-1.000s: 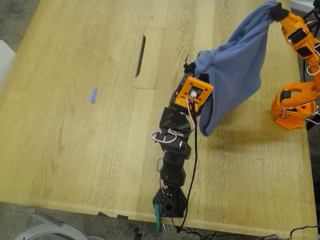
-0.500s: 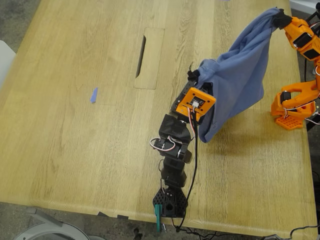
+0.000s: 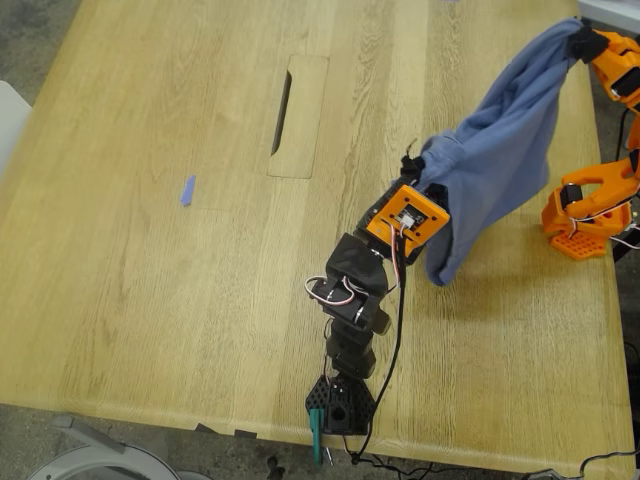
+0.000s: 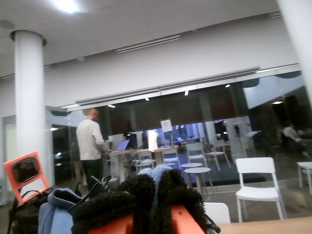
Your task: Fold a T-shirt
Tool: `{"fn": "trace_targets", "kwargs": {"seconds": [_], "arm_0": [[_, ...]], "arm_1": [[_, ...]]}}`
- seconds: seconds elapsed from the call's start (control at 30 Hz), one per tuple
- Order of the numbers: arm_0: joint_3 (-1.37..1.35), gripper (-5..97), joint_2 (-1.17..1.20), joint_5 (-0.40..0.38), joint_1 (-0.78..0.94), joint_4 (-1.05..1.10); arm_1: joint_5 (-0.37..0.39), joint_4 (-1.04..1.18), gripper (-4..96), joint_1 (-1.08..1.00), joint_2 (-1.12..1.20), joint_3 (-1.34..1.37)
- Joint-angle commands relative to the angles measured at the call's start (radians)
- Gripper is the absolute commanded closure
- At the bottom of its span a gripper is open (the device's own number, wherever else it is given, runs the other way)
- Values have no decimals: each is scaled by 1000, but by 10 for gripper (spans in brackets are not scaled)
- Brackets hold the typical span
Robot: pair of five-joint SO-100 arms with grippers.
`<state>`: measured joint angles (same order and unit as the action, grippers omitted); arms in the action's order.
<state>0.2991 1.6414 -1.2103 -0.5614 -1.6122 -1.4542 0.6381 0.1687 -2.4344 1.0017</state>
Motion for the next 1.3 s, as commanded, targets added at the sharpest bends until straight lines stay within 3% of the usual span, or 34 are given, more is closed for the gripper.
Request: {"fn": "trace_targets", "kwargs": {"seconds": [0.0,0.6,1.27], "arm_0": [[38,918,115,14,-44,-17],[-26,918,167,15,-278,-150],[-270,918,305,-8,-532,-219]], "arm_1": [[-25,17,912,38,-6,-60],[-84,324,911,229,-3,-178],[-75,548,911,264,-17,-270]]}}
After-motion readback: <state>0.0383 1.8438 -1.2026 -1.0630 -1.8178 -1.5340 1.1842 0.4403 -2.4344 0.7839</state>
